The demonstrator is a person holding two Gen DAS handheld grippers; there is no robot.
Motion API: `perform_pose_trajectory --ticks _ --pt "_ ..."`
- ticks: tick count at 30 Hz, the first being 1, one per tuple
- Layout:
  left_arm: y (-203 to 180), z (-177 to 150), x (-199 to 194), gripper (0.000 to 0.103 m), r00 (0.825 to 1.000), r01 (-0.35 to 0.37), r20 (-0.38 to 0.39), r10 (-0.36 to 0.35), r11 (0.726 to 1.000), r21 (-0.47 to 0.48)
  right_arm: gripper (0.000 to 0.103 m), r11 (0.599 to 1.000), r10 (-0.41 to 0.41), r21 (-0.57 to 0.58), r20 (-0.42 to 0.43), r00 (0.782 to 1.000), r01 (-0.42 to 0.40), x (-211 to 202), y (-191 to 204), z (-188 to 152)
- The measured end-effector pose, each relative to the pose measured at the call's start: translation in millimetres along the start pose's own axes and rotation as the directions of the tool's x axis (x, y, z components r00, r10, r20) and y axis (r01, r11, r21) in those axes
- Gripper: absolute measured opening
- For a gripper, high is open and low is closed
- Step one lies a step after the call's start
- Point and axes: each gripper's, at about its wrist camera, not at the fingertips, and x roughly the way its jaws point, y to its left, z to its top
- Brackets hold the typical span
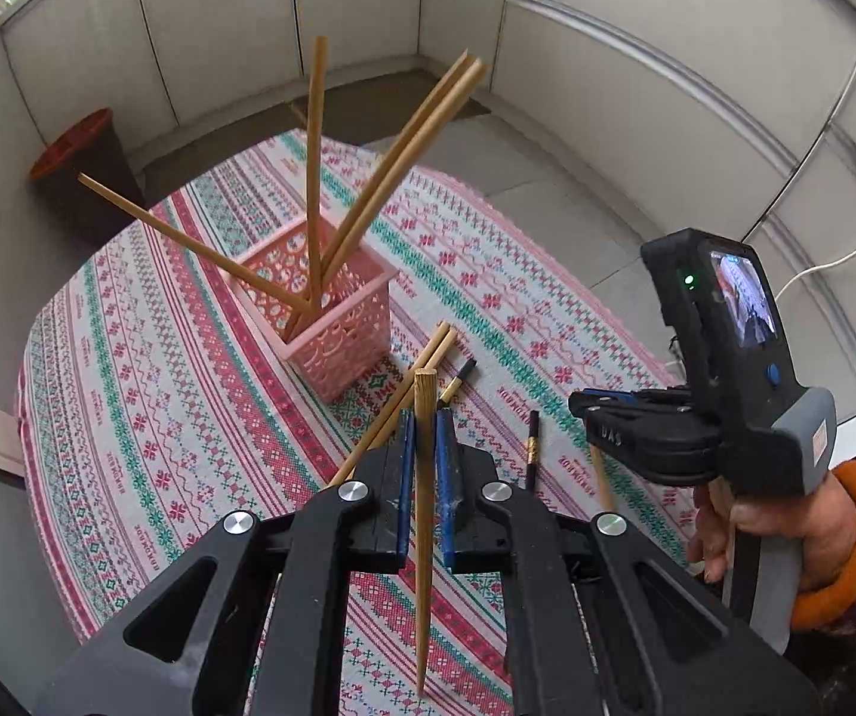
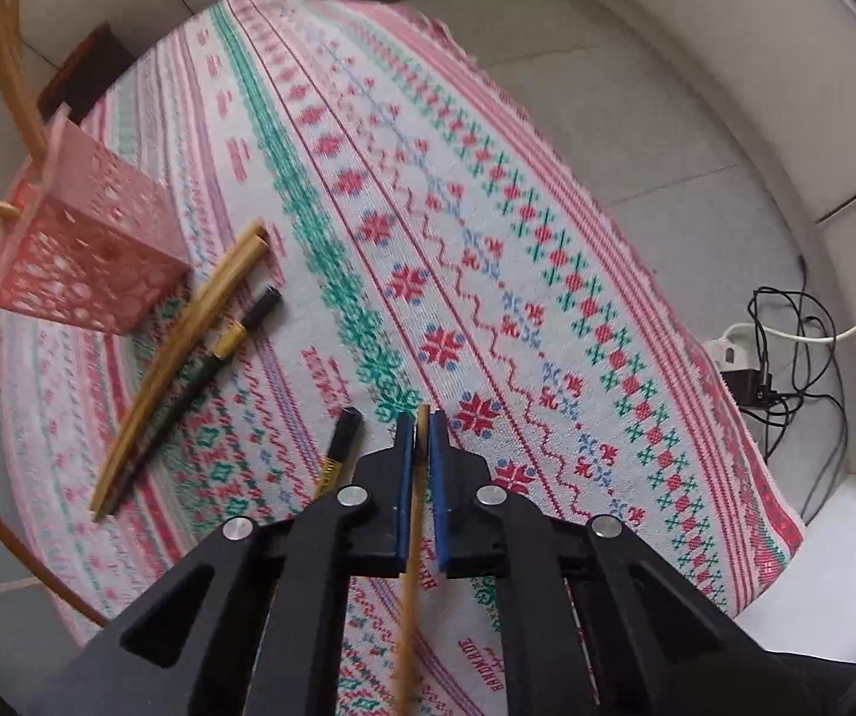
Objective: Organize utensils
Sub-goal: 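Lift the chopstick over the pink basket with the left gripper and open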
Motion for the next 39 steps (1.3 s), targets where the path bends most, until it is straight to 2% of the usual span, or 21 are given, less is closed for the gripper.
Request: perform_pose_trajectory --ticks 4,8,15,19,22,25,29,31,36,39 --pt "-1 -2 -27 0.006 0.996 0.033 0.076 -0.034 0.999 0.018 0.005 0.996 0.09 -0.033 0.069 0.994 -0.087 -43 -4 2" --pt "-5 -2 -50 0.006 0.99 0.041 0.135 -0.044 0.999 0.029 0.005 0.987 0.152 -0.082 0.154 0.976 -0.141 -87 -2 -4" --pt "-8 3 -95 0.006 0.967 0.04 0.252 -0.048 0.999 0.037 0.005 0.956 0.282 -0.158 0.272 0.92 -0.246 -163 4 -10" --pt "-2 15 -124 0.006 0.942 0.043 0.332 -0.044 0.999 0.012 0.005 0.946 0.315 -0.192 0.346 0.884 -0.262 -203 8 -7" --pt "5 29 -148 0.006 0.912 0.049 0.408 -0.032 0.998 -0.031 0.005 0.943 0.323 -0.213 0.41 0.853 -0.254 -232 9 0" --pt "15 41 -167 0.006 0.88 0.046 0.474 0.001 0.995 -0.086 0.005 0.936 0.348 -0.215 0.469 0.811 -0.277 -260 12 15" --pt "25 53 -178 0.006 0.852 0.043 0.523 0.036 0.989 -0.139 0.005 0.92 0.391 -0.223 0.515 0.763 -0.321 -283 21 34" --pt "30 57 -178 0.006 0.843 0.039 0.535 0.055 0.986 -0.164 0.005 0.912 0.41 -0.235 0.518 0.751 -0.336 -287 28 42" --pt "41 71 -170 0.006 0.831 0.014 0.545 0.111 0.976 -0.219 0.005 0.909 0.417 -0.252 0.537 0.733 -0.332 -287 44 60" --pt "45 79 -161 0.006 0.831 -0.011 0.538 0.141 0.971 -0.239 0.005 0.911 0.413 -0.247 0.532 0.739 -0.331 -277 52 73"
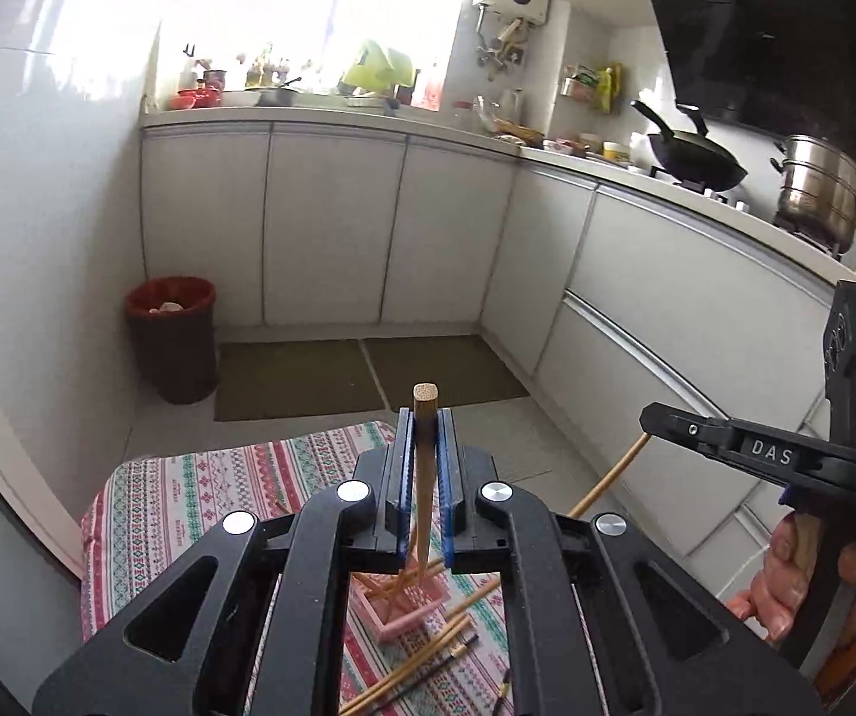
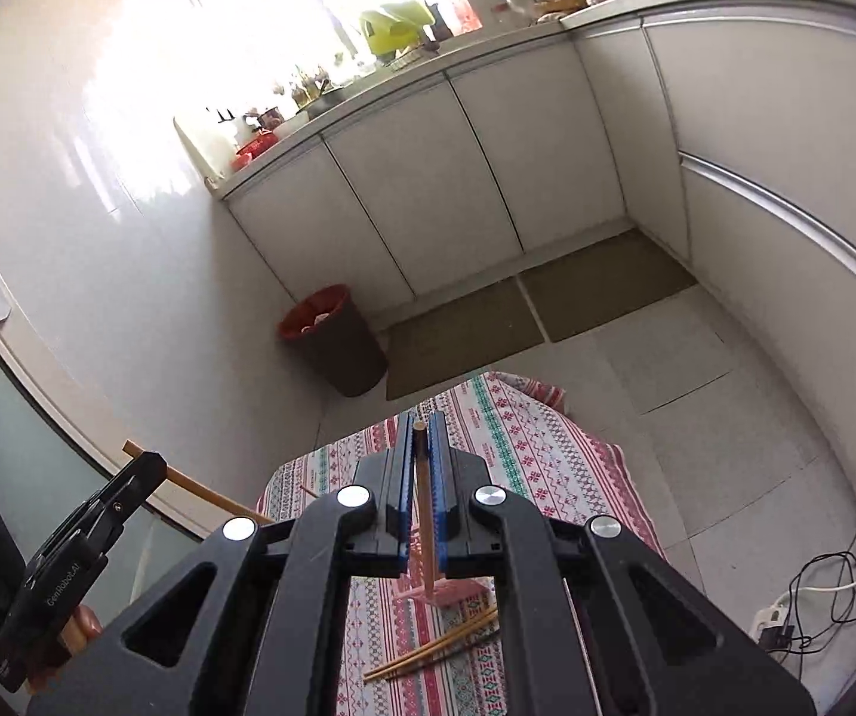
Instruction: Organize utensils
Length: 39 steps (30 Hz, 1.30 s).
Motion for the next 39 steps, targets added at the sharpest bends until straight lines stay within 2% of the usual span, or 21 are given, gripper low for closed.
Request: perform_pose_trajectory --ticks 4,9,11,12,15,20,25,29,31,34,36,39 --pt "6 -2 23 0.006 0.999 -0.041 -0.016 0.041 0.999 -0.006 0.005 1.0 -0.012 0.003 -0.014 1.0 0.012 20 -1 3" --pt "16 -16 53 0.008 0.992 -0.071 -0.107 0.069 0.997 -0.017 0.005 1.0 -0.016 0.002 -0.015 1.0 0.016 41 2 2" --pt "25 -20 59 0.03 0.987 -0.083 -0.143 0.076 0.995 -0.046 0.009 1.0 -0.014 -0.003 -0.031 0.999 0.014 51 3 0" --pt "28 -21 58 0.032 0.987 -0.086 -0.141 0.077 0.995 -0.058 0.015 1.0 -0.026 -0.005 -0.037 0.999 0.026 55 4 -1" --pt "35 -18 50 0.036 0.989 -0.092 -0.121 0.081 0.992 -0.086 0.049 0.999 -0.041 0.009 -0.044 0.998 0.042 63 -1 -4" --pt "39 -14 34 0.043 0.992 -0.097 -0.095 0.087 0.989 -0.109 0.054 0.998 -0.051 0.021 -0.056 0.997 0.052 65 -8 -9" --pt "38 -19 25 0.059 0.99 -0.107 -0.102 0.097 0.989 -0.098 0.077 0.997 -0.065 0.045 -0.054 0.996 0.067 59 -18 -13" --pt "37 -34 25 0.071 0.982 -0.119 -0.153 0.108 0.991 -0.061 0.087 0.99 -0.072 0.115 -0.076 0.994 0.081 53 -36 -25" --pt "37 -47 33 0.079 0.97 -0.109 -0.22 0.103 0.994 -0.018 0.087 0.985 -0.089 0.139 -0.111 0.99 0.104 56 -49 -33" --pt "34 -77 51 0.08 0.938 -0.083 -0.334 0.087 0.996 0.027 0.087 0.975 -0.141 0.147 -0.185 0.972 0.17 66 -66 -53" --pt "33 -102 68 0.08 0.901 -0.046 -0.43 0.058 0.998 0.038 0.087 0.967 -0.188 0.122 -0.26 0.947 0.226 79 -77 -74" --pt "32 -140 94 0.08 0.832 -0.006 -0.554 0.031 0.999 0.047 0.087 0.953 -0.213 0.114 -0.4 0.891 0.279 100 -98 -114"
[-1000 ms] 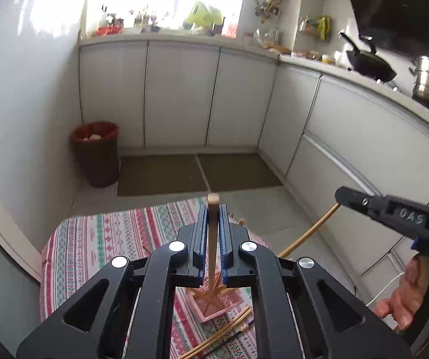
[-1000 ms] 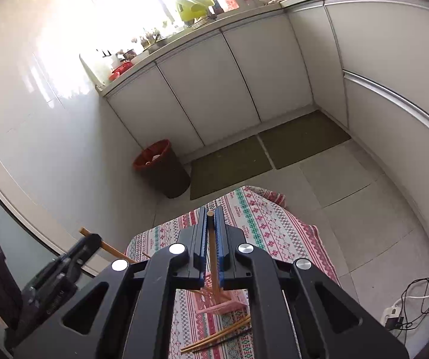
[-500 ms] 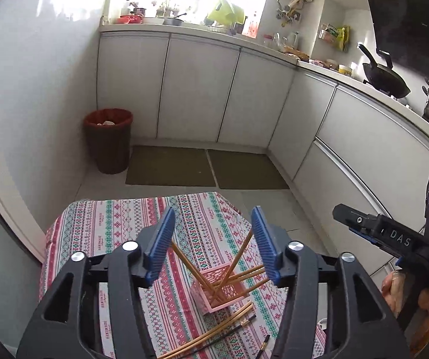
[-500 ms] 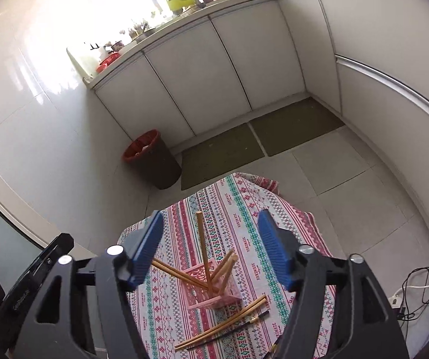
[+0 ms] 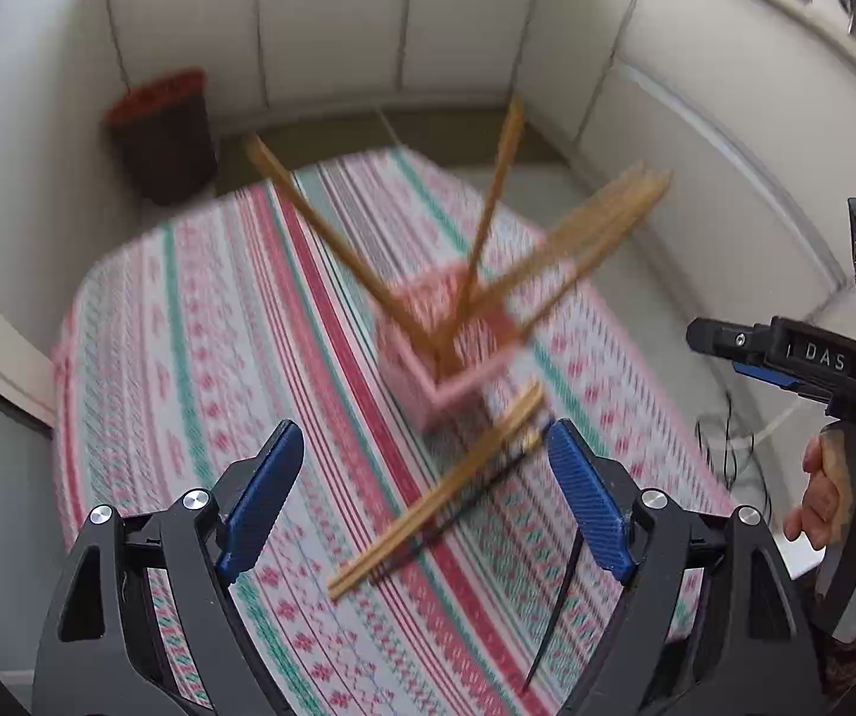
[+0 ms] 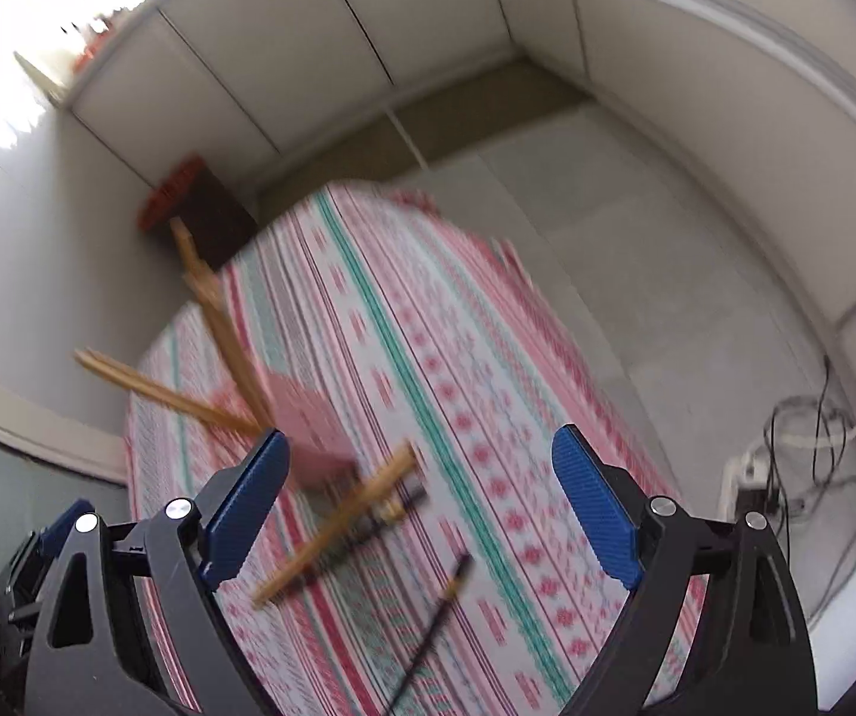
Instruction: Organize utensils
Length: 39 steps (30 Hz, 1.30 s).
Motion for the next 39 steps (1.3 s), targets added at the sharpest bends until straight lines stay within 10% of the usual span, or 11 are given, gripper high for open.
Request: perform_pose_trajectory --ticks 5,13,23,30,35,39 --pt "-14 -22 53 0.07 0.986 0.043 -0.165 -0.027 0.995 0.094 0.087 0.983 0.058 0.181 -0.241 0.969 -0.014 53 -44 -37" --pt "-30 -38 103 0.052 0.959 0.083 -0.283 -0.021 0.975 0.207 0.087 0.971 0.041 0.241 -0.171 0.984 0.001 35 -69 -37" --pt "-94 -36 114 0.049 0.993 0.06 -0.115 -0.009 0.895 0.443 0.087 0.942 0.06 0.335 -0.155 0.986 -0.004 31 -94 -34" --pt "-114 -21 153 0.048 0.989 -0.003 -0.13 0.073 0.88 0.475 0.087 0.934 0.068 0.357 -0.174 0.982 -0.002 33 -110 -30" --pt "-122 -28 160 0.014 0.985 0.034 -0.164 0.06 0.857 0.513 0.087 0.932 0.051 0.361 -0.173 0.984 0.015 35 -118 -26" --pt "-117 -35 153 0.008 0.983 0.017 -0.166 0.075 0.871 0.491 0.087 0.934 0.058 0.358 -0.205 0.977 0.02 42 -116 -31"
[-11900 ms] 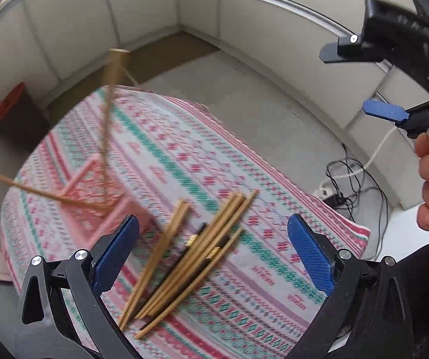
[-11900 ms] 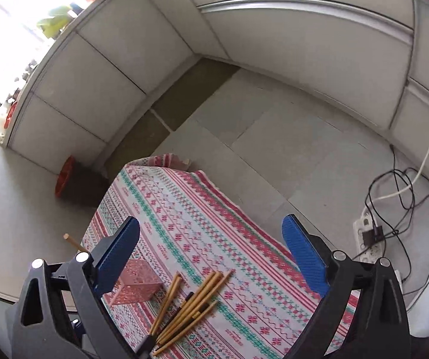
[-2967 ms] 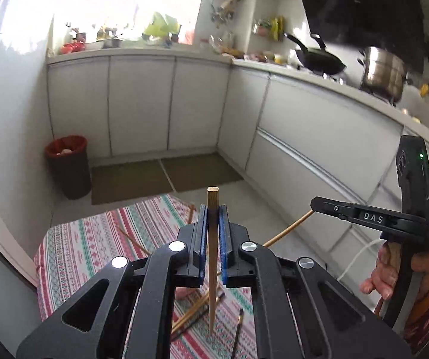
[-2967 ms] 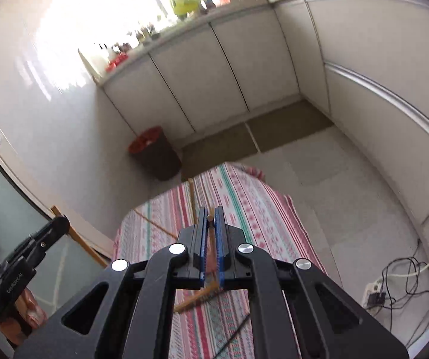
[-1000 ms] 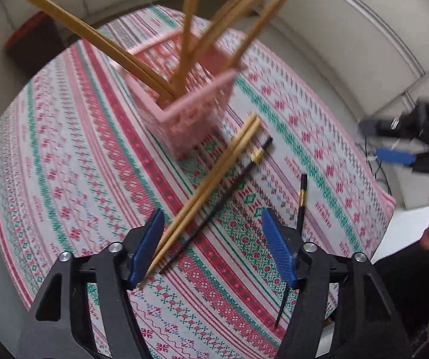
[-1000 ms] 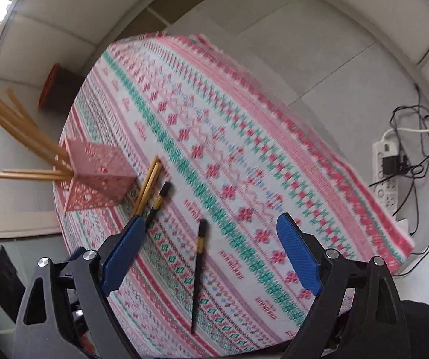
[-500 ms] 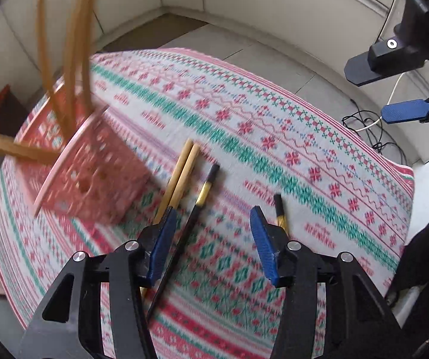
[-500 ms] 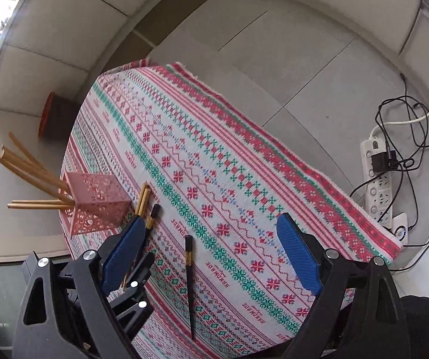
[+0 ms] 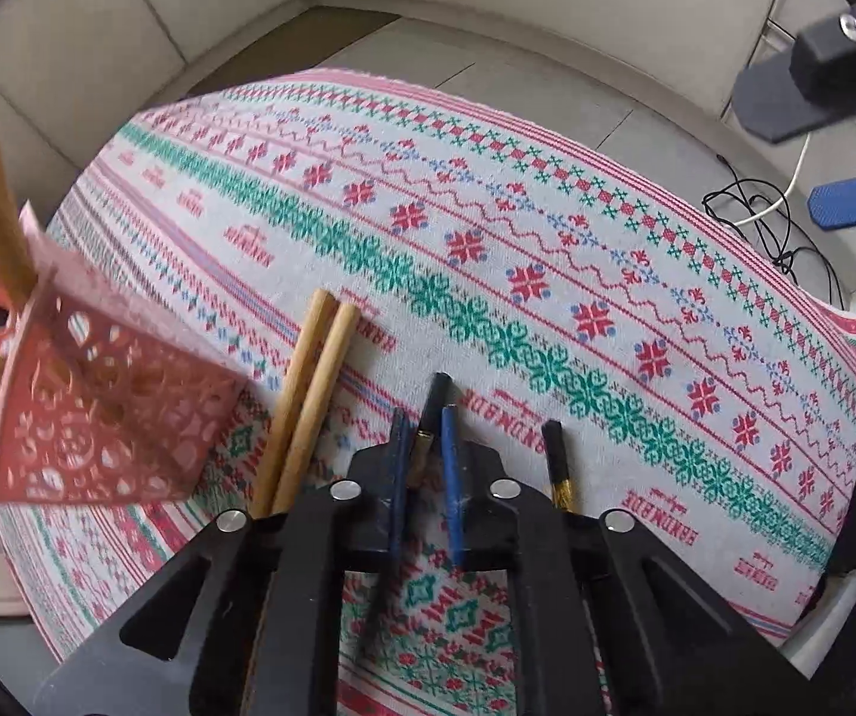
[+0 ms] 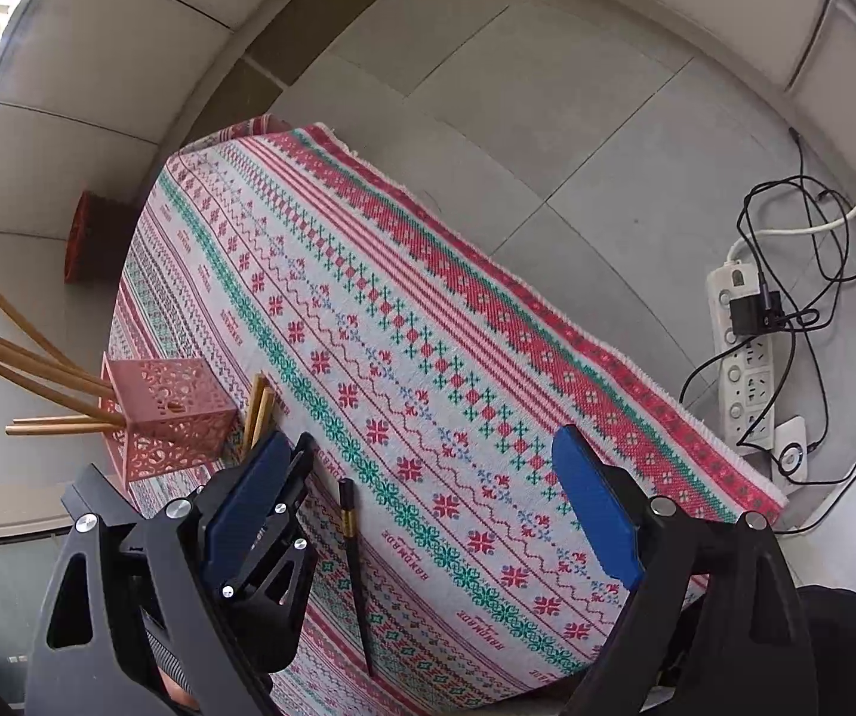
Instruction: Organize utensils
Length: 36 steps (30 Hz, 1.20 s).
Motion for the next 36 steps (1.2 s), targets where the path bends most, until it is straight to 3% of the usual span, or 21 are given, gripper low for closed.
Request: perform_pose_trajectory --ticks 8,17,21,23,25,26,32,36 --pt "35 -39 -30 0.006 0.999 -0.006 -0.033 0.002 0.99 -0.141 0.087 0.984 -0.102 -0.151 -0.047 0.994 0.094 35 28 -28" --pt "60 -67 -81 0.006 0.998 -0.018 0.054 0.03 0.979 -0.202 0.086 0.918 -0.226 -0.355 -0.099 0.969 0.178 95 70 -78" --pt "61 -69 -89 0.006 0.996 -0.032 0.07 0.048 0.977 -0.211 0.084 0.871 -0.283 -0.412 0.019 0.959 0.266 100 86 -96" --pt "60 -70 -91 0.006 0.996 -0.04 0.075 0.057 0.975 -0.216 0.072 0.85 -0.306 -0.428 0.071 0.949 0.306 98 90 -101" --pt "62 -70 -96 0.006 0.995 -0.044 0.083 0.064 0.974 -0.222 0.025 0.828 -0.308 -0.454 0.119 0.944 0.328 96 97 -107" --pt "62 -70 -99 0.006 0.994 -0.044 0.088 0.065 0.974 -0.224 0.015 0.829 -0.291 -0.469 0.105 0.951 0.306 96 98 -107" --pt "52 -65 -114 0.006 0.988 -0.019 0.147 0.051 0.978 -0.208 0.007 0.853 -0.234 -0.461 0.083 0.969 0.245 81 95 -104" --pt "50 -63 -138 0.006 0.976 0.023 0.214 0.024 0.977 -0.213 0.007 0.851 -0.169 -0.477 0.15 0.974 0.221 44 95 -104"
